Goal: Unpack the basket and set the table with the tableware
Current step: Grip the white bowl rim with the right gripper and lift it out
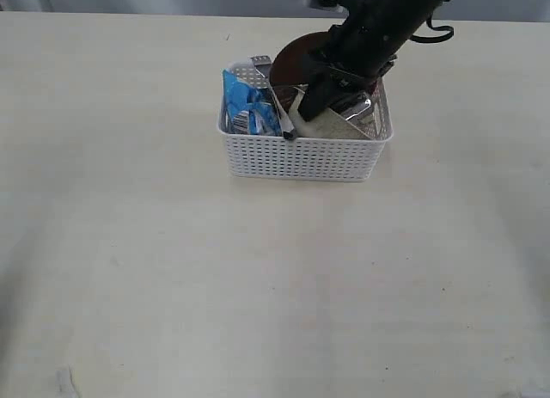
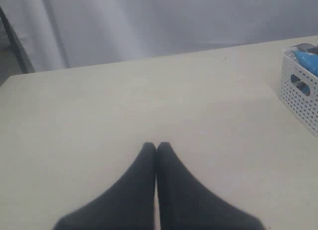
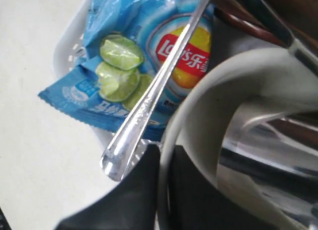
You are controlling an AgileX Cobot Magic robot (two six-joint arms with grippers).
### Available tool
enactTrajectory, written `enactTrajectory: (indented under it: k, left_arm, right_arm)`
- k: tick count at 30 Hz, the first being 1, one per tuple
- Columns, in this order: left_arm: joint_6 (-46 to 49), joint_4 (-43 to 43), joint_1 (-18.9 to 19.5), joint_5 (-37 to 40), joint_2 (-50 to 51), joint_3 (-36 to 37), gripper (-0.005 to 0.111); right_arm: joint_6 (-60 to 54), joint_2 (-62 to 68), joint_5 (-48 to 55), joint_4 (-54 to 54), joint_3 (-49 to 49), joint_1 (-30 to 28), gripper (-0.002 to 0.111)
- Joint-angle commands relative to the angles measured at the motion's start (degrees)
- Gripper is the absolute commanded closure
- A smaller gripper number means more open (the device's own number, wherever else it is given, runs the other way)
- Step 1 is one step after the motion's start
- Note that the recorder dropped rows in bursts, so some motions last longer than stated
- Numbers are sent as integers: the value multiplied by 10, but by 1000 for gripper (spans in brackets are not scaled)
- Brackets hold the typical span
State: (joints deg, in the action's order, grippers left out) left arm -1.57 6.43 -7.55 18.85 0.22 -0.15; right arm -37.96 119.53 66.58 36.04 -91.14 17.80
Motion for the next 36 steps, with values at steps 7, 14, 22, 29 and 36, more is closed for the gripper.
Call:
enactTrajectory:
  k: [7,14,22,29,36]
  left_arm:
    - [0,-7,-4,-5,-2,1,107]
    - [0,-7,-4,-5,-2,1,107]
    - [-1,-7,-4,-5,-2,1,107]
    - [0,-7,-4,-5,-2,1,107]
    - [0,-7,-4,-5,-2,1,107]
  right_arm:
    - [-22,-4,27,48,-4,-2,109]
    - [-77,-4,34,102,-4,-2,109]
    - [-102,-4,34,142,-4,-2,109]
    - [-109,-4,34,129,-4,4,109]
    - [-106,-22,0,10,-4,50,109]
